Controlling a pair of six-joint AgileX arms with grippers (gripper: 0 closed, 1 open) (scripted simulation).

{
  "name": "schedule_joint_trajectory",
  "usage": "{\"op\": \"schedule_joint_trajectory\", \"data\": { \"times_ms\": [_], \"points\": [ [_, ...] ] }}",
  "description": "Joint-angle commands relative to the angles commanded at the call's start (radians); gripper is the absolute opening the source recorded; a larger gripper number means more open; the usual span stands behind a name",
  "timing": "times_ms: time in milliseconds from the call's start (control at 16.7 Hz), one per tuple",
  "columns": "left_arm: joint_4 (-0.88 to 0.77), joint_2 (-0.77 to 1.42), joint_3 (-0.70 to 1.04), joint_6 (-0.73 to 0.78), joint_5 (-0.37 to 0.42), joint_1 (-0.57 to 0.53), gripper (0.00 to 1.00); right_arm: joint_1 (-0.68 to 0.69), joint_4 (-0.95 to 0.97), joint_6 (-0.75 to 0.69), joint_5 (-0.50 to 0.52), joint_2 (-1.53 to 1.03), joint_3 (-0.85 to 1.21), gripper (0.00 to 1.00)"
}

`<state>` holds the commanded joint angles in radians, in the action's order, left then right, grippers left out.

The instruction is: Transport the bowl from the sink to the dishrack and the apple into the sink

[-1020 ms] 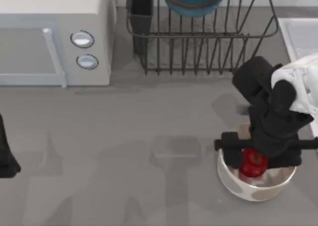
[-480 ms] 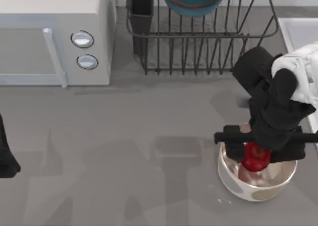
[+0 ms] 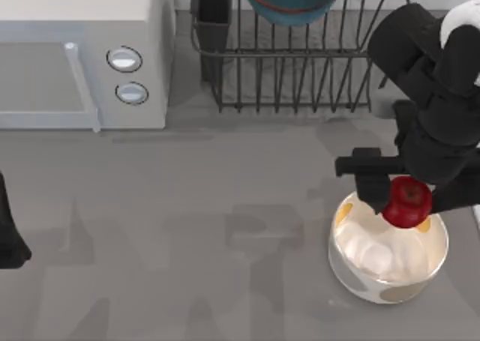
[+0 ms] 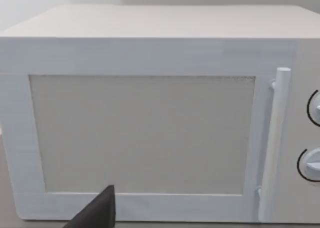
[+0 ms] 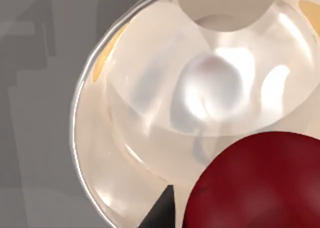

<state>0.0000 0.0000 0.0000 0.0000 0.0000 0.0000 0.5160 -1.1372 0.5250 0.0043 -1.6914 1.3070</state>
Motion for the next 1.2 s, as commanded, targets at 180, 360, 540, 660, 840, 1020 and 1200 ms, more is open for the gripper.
{"op": "schedule_joint_trajectory", "data": {
  "times_ms": [180,360,540,660,840,1020,1200],
  "points": [
    [0.0,0.0,0.0,0.0,0.0,0.0,1.0,0.0,-0.005,0.0,0.0,0.003,0.004,0.0],
    [0.0,0.0,0.0,0.0,0.0,0.0,1.0,-0.004,0.008,-0.001,-0.006,0.001,0.001,0.0],
    [0.0,0.0,0.0,0.0,0.0,0.0,1.0,-0.054,0.099,-0.028,-0.048,0.019,-0.009,0.0],
    [0.0,0.0,0.0,0.0,0.0,0.0,1.0,-0.104,0.212,-0.056,-0.087,0.035,-0.023,0.0],
    [0.0,0.0,0.0,0.0,0.0,0.0,1.0,-0.204,0.452,-0.109,-0.149,0.059,-0.068,0.0],
    [0.0,0.0,0.0,0.0,0.0,0.0,1.0,-0.338,0.748,-0.171,-0.211,0.083,-0.139,0.0],
    [0.0,0.0,0.0,0.0,0.0,0.0,1.0,-0.493,1.063,-0.238,-0.269,0.114,-0.224,0.0]
  ]
}}
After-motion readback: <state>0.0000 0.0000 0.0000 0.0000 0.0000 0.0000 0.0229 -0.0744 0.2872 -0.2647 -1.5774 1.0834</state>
